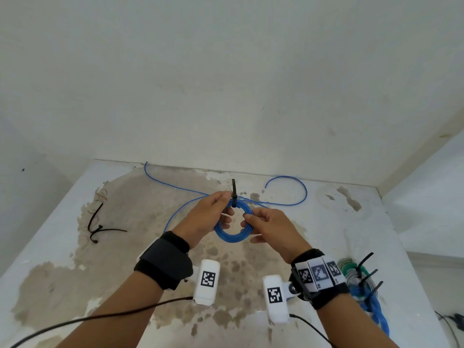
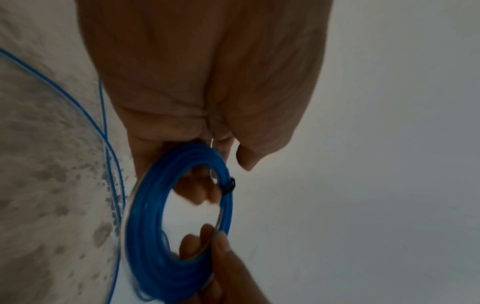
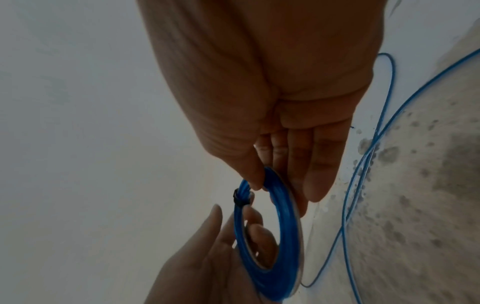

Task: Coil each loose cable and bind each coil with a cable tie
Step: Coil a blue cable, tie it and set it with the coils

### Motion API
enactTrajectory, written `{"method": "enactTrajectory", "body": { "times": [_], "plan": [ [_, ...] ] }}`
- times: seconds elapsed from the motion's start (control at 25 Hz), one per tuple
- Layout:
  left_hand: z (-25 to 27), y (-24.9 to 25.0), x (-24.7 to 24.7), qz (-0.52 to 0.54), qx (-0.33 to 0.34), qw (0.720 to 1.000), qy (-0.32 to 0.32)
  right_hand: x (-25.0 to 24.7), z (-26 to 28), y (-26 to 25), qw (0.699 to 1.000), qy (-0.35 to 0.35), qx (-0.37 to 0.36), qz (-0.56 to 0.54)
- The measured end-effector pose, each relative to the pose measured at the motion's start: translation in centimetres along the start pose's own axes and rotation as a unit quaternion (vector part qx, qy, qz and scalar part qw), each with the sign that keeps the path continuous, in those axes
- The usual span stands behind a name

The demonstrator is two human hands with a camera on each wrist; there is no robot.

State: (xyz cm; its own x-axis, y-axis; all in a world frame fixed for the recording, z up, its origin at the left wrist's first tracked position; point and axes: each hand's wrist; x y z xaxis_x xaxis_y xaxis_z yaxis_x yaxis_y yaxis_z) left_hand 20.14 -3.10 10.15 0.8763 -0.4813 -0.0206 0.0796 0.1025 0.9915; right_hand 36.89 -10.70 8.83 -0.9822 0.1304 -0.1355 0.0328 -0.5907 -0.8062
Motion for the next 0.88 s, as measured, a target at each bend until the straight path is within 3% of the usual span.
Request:
{"method": "enactTrajectory", "body": {
  "times": [0.16,0.28,0.52,0.72,0.88],
  "plan": [
    [0.9,-0.3,-1.6,0.071,-0.063,0.995,-0.036,-0.6,0.0,0.0,0.997,-0.046,0.009,-0.069],
    [1.7,-0.4,-2.1,0.076,-0.049,0.995,-0.041,-0.6,0.1,0.2,0.991,-0.092,0.032,-0.097],
    [2.2,1.0,-2.7,0.060,-0.054,0.994,-0.079,-0.7,0.1,0.5,0.988,-0.111,0.019,-0.104],
    [1.5,1.8,-1.6,0.026,-0.048,0.999,-0.003,-0.3,0.9,0.4,0.988,-0.152,0.005,-0.005],
    [1.8,1.4,-1.5,-0.012,-0.024,0.999,-0.018,0.0,1.0,-0.8,0.982,-0.181,0.044,-0.029]
  ]
}}
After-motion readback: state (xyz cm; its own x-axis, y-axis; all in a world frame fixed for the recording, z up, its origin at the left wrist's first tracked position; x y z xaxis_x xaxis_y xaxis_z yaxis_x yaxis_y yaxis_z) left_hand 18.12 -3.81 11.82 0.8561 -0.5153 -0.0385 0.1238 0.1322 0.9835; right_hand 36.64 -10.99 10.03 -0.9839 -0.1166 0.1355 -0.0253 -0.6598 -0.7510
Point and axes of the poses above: each hand's wrist, its own z-axis away from the middle knuckle, its own x-axis out of the palm, y = z × x, and after that the axes turned 14 degrees about x, right-handed
